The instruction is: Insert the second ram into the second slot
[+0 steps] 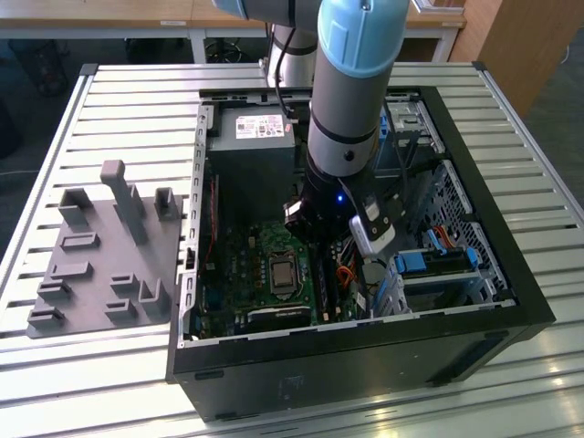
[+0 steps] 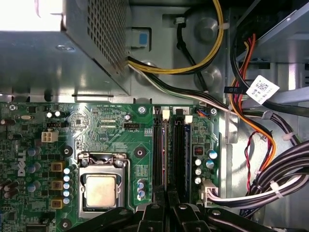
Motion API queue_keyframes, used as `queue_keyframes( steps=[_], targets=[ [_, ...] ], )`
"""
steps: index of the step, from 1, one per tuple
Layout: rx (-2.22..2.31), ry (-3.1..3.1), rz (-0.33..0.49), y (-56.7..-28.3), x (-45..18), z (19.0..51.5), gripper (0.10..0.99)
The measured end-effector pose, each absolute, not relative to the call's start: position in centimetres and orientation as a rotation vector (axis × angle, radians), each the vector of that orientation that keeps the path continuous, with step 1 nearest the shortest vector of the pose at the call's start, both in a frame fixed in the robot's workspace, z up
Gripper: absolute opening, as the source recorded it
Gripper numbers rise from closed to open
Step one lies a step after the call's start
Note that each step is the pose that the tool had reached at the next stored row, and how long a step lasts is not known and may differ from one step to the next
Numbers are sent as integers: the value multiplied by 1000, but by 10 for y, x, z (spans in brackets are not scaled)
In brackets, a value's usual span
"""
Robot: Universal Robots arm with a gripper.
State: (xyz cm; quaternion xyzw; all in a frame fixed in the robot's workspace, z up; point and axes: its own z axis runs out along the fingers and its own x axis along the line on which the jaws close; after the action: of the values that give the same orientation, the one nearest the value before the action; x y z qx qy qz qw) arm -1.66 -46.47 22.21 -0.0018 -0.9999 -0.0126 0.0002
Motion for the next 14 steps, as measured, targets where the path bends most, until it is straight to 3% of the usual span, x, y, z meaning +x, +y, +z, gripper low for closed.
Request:
queue_keyframes(
  steps=[14],
  targets=[
    [-5, -3140, -41, -465, -17, 219, 137]
  ],
)
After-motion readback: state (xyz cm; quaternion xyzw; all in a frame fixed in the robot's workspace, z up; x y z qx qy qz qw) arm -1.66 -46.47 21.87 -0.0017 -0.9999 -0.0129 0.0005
